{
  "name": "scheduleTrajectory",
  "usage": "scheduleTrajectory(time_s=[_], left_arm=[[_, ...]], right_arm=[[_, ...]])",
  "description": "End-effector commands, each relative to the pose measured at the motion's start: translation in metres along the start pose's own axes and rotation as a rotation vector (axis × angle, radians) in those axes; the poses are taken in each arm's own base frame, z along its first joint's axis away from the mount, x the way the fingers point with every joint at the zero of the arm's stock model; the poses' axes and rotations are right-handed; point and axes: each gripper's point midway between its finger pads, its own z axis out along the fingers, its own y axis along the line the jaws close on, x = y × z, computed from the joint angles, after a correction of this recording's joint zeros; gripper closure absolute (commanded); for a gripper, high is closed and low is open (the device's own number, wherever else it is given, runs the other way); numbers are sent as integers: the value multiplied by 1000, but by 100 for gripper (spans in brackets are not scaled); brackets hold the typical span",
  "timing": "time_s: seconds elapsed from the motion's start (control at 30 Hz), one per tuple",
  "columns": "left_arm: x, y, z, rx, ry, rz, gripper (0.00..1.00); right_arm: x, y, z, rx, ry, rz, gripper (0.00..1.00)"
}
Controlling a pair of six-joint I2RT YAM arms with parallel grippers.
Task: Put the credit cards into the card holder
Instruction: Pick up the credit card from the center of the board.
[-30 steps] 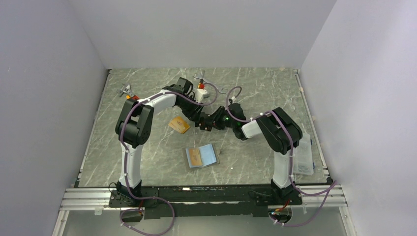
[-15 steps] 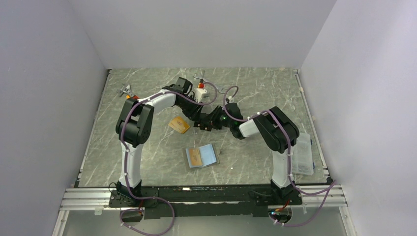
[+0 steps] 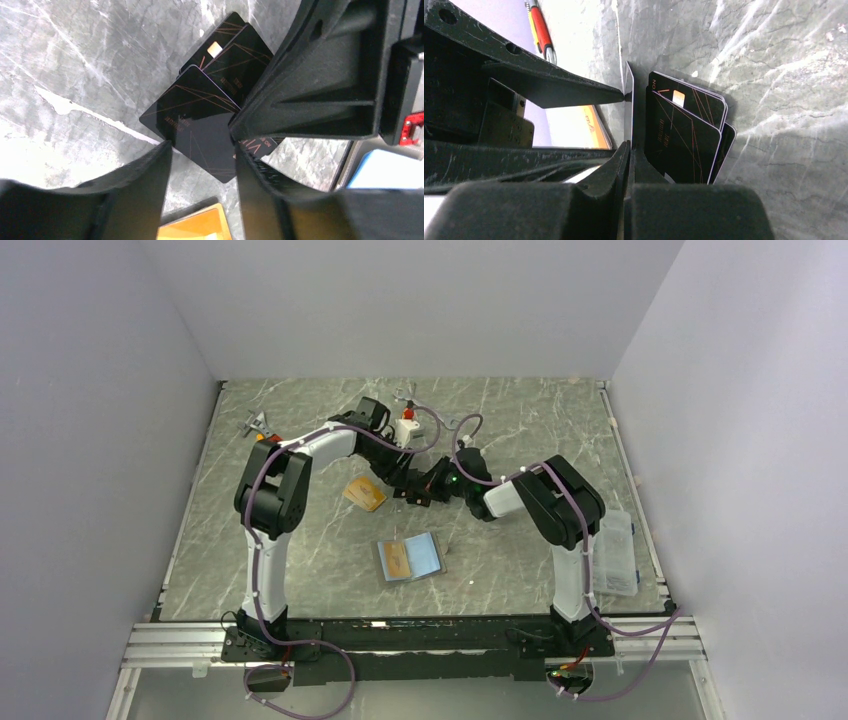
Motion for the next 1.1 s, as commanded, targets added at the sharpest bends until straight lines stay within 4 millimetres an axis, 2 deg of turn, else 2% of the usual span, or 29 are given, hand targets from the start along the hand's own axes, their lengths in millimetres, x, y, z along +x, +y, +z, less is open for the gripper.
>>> scheduleTrajectory(time_s=[0.0,0.07,0.2,0.27,0.37,0.5,0.67,0.77,0.9,0.97,1.07], left_arm=[[-6,-17,-25,12,-7,-2,39],[-16,-18,-44,-15,-27,6,26],[-38,-25,-89,-59,-88,25,19],[-42,-33,-106,-59,-103,22,14],[-35,-52,-123,-28,-106,19,5],[-11,-71,-130,10,-69,5,3],[6,-69,-138,-58,-50,49,5],[11,-72,-138,-58,-49,49,5],[16,-73,-137,-53,-46,46,8],[17,-73,-137,-53,-47,47,8],[18,-75,-138,-52,-53,51,8]], right_arm=[[-5,2,-1,17,-26,-24,100],[-8,11,-10,12,-35,-59,100],[-7,18,-30,22,-32,-116,100],[-4,21,-41,33,-24,-146,100],[3,26,-60,50,0,-210,100],[7,23,-98,200,-1,-336,100],[3,-1,-159,509,11,-448,100],[12,-19,-185,670,53,-477,100],[24,-37,-205,803,71,-511,100],[28,-46,-209,850,81,-524,100],[31,-48,-207,855,79,-541,100]])
